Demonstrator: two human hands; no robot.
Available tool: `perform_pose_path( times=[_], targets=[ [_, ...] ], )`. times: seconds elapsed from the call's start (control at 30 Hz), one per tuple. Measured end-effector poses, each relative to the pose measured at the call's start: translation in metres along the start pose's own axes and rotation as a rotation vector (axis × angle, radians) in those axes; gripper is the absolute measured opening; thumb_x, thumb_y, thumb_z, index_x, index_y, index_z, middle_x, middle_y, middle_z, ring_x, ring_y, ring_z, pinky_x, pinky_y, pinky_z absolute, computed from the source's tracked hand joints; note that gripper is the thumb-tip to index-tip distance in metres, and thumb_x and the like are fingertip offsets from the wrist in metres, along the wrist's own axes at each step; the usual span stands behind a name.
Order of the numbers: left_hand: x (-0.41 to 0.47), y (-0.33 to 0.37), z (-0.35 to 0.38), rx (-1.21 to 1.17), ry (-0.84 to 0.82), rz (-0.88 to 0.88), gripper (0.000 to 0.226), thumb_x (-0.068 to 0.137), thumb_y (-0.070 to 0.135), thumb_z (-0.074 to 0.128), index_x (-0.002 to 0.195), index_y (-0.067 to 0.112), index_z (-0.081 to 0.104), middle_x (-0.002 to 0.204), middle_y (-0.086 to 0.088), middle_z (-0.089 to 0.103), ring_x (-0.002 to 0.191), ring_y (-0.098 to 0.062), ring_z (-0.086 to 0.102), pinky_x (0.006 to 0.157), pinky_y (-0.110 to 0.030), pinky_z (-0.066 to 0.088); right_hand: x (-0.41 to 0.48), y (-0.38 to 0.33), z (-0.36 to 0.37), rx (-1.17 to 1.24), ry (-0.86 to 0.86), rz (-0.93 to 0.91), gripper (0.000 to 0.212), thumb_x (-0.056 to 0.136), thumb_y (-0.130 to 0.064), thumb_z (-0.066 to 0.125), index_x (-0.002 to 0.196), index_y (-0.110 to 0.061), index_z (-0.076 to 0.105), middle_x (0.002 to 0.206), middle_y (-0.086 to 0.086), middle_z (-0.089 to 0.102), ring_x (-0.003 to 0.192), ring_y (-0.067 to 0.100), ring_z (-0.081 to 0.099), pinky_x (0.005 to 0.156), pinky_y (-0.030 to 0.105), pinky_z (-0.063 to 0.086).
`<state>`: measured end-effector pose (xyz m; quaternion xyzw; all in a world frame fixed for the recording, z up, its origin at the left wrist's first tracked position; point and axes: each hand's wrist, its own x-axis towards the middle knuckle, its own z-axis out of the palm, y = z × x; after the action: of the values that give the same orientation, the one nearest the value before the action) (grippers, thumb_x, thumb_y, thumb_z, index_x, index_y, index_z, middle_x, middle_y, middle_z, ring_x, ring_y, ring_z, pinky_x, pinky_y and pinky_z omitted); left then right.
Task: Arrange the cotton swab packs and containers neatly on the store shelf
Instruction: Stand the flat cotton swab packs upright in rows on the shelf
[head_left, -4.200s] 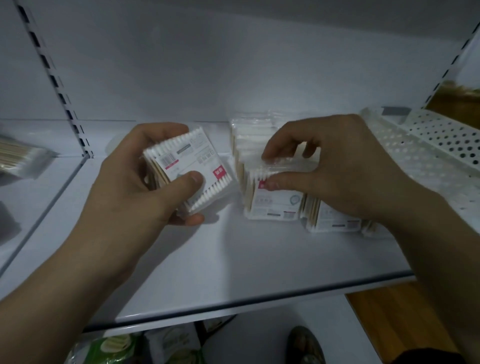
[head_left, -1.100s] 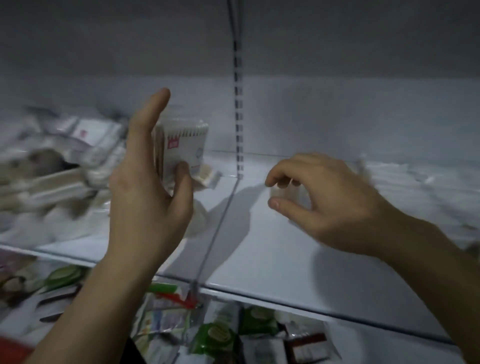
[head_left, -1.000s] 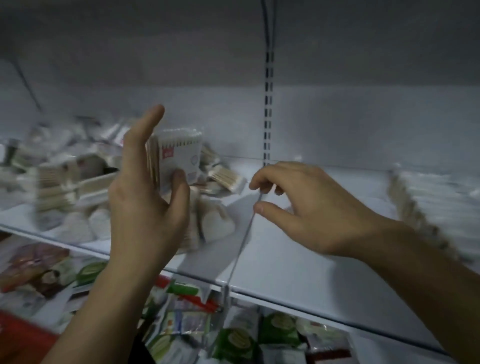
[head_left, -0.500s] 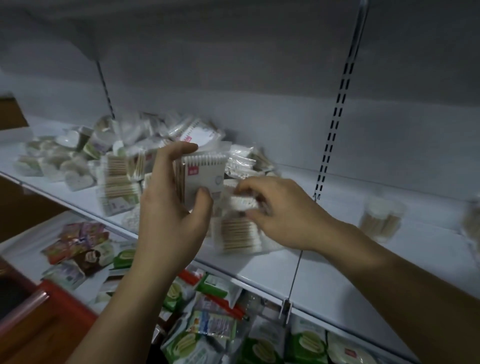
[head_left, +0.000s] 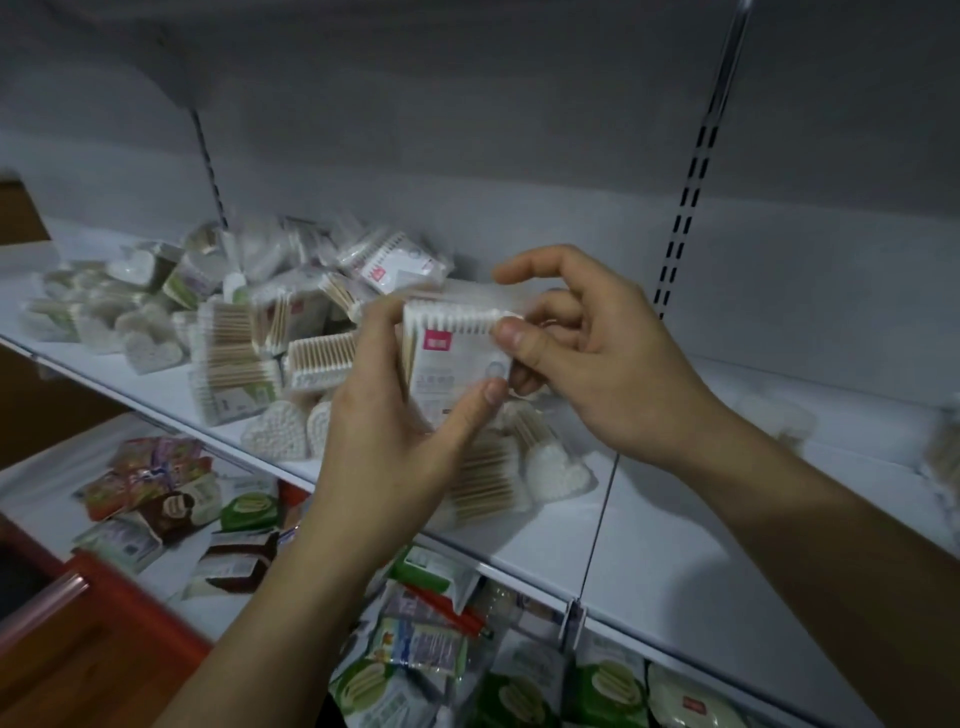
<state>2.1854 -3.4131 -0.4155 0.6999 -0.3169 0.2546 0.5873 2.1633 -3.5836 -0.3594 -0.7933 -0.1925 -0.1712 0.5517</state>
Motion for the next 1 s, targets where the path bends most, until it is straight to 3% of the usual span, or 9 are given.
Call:
perform_pose_path(
  times=[0.13, 0.23, 0.37, 0.43, 0.5, 0.67, 0.83, 0.93, 1.0],
  targets=[
    [0.001, -0.009, -0.011, -0.029, 0.076, -0.033, 0.054, 0.095, 0.024, 0.068, 0.141, 0.017, 0.041, 0.125, 0.012, 0.062, 0.115, -0.015, 0.066, 0.088, -0.048, 0.061, 0.003, 0.011, -0.009, -0.163, 0.177, 0.07, 0.015, 0.1, -0.014, 0.057, 0.11, -0.024, 0.062, 0.093, -0.001, 0.071, 0.076, 0.015, 0.072, 0.072, 0.034, 0.06],
    [0.001, -0.013, -0.015, -0.122, 0.138, -0.087, 0.069, 0.094, 0.021, 0.067, 0.151, 0.034, 0.031, 0.143, 0.0, 0.053, 0.123, -0.023, 0.064, 0.085, -0.05, 0.063, 0.01, 0.028, -0.026, -0.451, 0.278, 0.111, 0.011, 0.099, -0.021, 0.059, 0.105, -0.029, 0.062, 0.093, -0.011, 0.066, 0.08, 0.007, 0.065, 0.07, 0.024, 0.049],
    [0.007, -0.016, -0.011, -0.14, 0.245, -0.131, 0.078, 0.091, 0.027, 0.066, 0.152, 0.053, 0.024, 0.163, 0.003, 0.031, 0.145, -0.035, 0.042, 0.105, -0.065, 0.045, 0.028, 0.043, -0.026, -0.65, 0.054, 0.103, 0.045, 0.082, -0.034, 0.081, 0.12, -0.032, 0.057, 0.109, -0.011, 0.058, 0.094, 0.008, 0.059, 0.078, 0.027, 0.049],
    [0.008, -0.012, -0.005, -0.182, 0.255, -0.113, 0.072, 0.094, 0.015, 0.062, 0.149, 0.047, 0.028, 0.154, 0.004, 0.042, 0.134, -0.028, 0.055, 0.099, -0.061, 0.052, 0.038, 0.056, -0.015, -0.76, -0.057, 0.057, 0.054, 0.075, -0.037, 0.085, 0.122, -0.031, 0.059, 0.112, -0.007, 0.06, 0.099, 0.012, 0.059, 0.086, 0.036, 0.052],
    [0.007, -0.009, 0.001, -0.234, 0.257, -0.103, 0.06, 0.099, 0.002, 0.059, 0.142, 0.036, 0.035, 0.127, 0.014, 0.061, 0.109, -0.02, 0.069, 0.082, -0.053, 0.063, 0.047, 0.067, -0.009, -0.808, -0.021, 0.01, 0.038, 0.081, -0.029, 0.081, 0.116, -0.027, 0.066, 0.109, -0.008, 0.066, 0.097, 0.013, 0.062, 0.087, 0.04, 0.054],
    [0.008, -0.007, 0.01, -0.282, 0.292, -0.162, 0.045, 0.098, -0.003, 0.06, 0.124, 0.026, 0.037, 0.108, -0.001, 0.068, 0.093, -0.023, 0.075, 0.068, -0.037, 0.064, 0.045, 0.05, -0.031, -0.537, 0.309, -0.036, 0.019, 0.098, -0.014, 0.063, 0.114, -0.022, 0.068, 0.105, -0.01, 0.069, 0.091, 0.004, 0.065, 0.07, 0.013, 0.048],
    [0.012, -0.006, 0.026, -0.254, 0.218, -0.165, 0.021, 0.106, 0.019, 0.053, 0.122, 0.026, 0.04, 0.106, 0.003, 0.067, 0.094, -0.022, 0.072, 0.073, -0.045, 0.063, 0.029, 0.003, -0.051, -0.264, -0.074, -0.031, 0.02, 0.096, -0.006, 0.064, 0.11, -0.019, 0.072, 0.091, -0.01, 0.072, 0.079, 0.004, 0.066, 0.067, 0.019, 0.05],
    [0.013, 0.0, 0.037, -0.324, 0.14, -0.197, 0.036, 0.1, 0.048, 0.048, 0.121, 0.019, 0.048, 0.109, 0.007, 0.069, 0.103, -0.012, 0.069, 0.084, -0.031, 0.057, 0.027, -0.002, -0.034, -0.23, -0.062, -0.011, 0.021, 0.083, -0.009, 0.08, 0.101, -0.017, 0.072, 0.098, 0.0, 0.072, 0.077, 0.013, 0.073, 0.067, 0.026, 0.055],
    [0.016, 0.003, 0.04, -0.382, 0.124, -0.242, 0.042, 0.096, 0.044, 0.061, 0.124, 0.015, 0.048, 0.108, 0.009, 0.073, 0.099, -0.009, 0.072, 0.08, -0.025, 0.058, 0.031, 0.0, -0.029, -0.071, 0.004, 0.046, 0.021, 0.081, -0.012, 0.081, 0.098, -0.013, 0.07, 0.101, 0.008, 0.069, 0.074, 0.017, 0.074, 0.062, 0.027, 0.058]
  ],
)
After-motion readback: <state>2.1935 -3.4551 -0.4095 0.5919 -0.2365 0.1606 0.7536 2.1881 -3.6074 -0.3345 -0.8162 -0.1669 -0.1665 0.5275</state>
